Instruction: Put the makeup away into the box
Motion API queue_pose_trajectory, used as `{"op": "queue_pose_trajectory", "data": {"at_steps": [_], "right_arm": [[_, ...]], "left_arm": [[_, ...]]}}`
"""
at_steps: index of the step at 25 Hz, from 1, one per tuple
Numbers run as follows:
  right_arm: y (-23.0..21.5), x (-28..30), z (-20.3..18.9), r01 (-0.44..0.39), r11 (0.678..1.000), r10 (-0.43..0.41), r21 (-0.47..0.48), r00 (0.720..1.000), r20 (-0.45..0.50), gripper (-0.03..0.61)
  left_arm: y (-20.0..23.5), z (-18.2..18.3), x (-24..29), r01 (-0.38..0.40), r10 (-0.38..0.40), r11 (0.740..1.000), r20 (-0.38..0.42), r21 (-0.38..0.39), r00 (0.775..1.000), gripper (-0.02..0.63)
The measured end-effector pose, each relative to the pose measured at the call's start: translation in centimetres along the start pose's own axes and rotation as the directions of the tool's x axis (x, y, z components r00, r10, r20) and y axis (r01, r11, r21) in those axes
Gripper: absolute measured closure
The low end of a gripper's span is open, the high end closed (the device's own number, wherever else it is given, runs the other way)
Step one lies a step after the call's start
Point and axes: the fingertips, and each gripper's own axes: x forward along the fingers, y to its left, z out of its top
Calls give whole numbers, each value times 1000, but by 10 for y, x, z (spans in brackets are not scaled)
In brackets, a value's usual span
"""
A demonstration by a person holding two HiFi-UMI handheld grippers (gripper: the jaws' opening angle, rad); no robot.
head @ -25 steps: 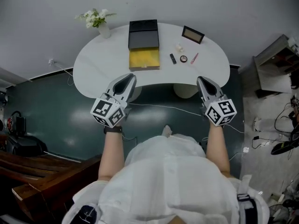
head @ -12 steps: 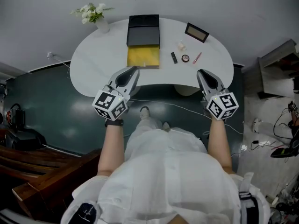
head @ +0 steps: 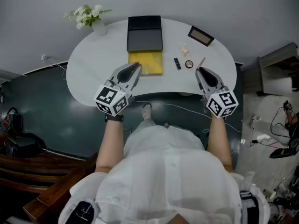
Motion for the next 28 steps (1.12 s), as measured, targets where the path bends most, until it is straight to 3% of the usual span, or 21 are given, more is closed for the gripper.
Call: {"op": "queue_pose_trajectory", "data": {"at_steps": [13, 19, 28], "right_arm": [[-10, 93, 5, 59, 998, -59, -2, 998, -23, 528], [-20, 113, -5, 102, 995, -103, -9, 993, -62, 525], [-42, 122, -32, 140, 990, -136, 19, 980, -144, 517]], "left_arm": [[98, 8, 38, 66, -66, 998, -4, 11, 998, 568], [116, 0, 55, 125, -125, 992, -29, 6, 992, 568], [104, -35, 93, 216, -213, 976, -124, 3, 969, 566]]}}
